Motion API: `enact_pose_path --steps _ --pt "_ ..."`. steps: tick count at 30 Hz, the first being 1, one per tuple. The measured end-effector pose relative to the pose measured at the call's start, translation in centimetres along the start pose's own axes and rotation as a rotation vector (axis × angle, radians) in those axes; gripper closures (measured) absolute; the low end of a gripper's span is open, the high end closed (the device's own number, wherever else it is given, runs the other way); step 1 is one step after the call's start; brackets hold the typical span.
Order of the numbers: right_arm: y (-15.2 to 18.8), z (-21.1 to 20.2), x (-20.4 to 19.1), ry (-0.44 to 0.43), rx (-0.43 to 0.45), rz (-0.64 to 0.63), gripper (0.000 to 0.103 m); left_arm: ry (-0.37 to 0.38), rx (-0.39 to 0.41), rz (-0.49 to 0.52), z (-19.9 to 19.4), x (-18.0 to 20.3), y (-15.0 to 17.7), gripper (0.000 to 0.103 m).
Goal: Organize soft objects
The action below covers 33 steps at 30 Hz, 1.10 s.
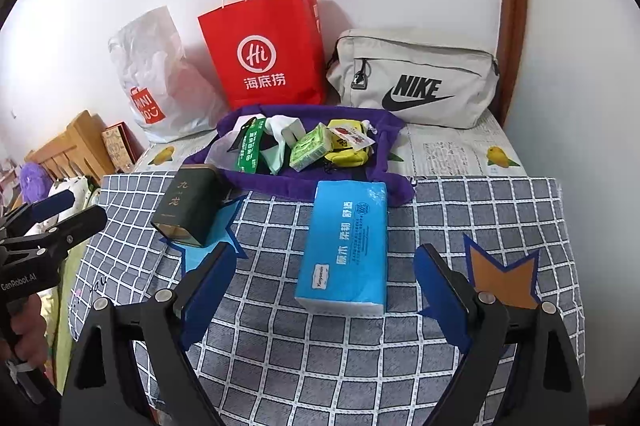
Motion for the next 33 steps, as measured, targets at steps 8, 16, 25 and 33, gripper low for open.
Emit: enact_pose_path --steps 8,16,25,33 --pt "0.0 -1.0 -0.4 0.004 0.01 -0.008 0.013 -0.007 0.003 -0.016 -0.5 0.1 0.1 0.011" --pt "0.0 -1.1 -0.6 0.006 0.011 0.001 0.013 -0.009 0.007 -0.017 -1.0 0.0 0.0 0.011" --pt "0.0 -1.6 -0.5 0.009 0.018 0.003 0.013 -0.009 0.015 -0.006 -1.4 0.4 0.1 0.01" --pt "0.0 -1.9 -0.4 0.011 0.025 0.005 0.013 -0.009 0.018 -0.007 -1.8 0.5 0.0 0.011"
Point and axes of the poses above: each gripper's, at about its wrist camera, not at the fingertips, and z roughly the way its jaws point, x to its right, y to its underside, the point moved 4 cm from there along z, roughly the way its jaws point, and after that the axes turned 7 degrees about x, right-handed, at the moved point
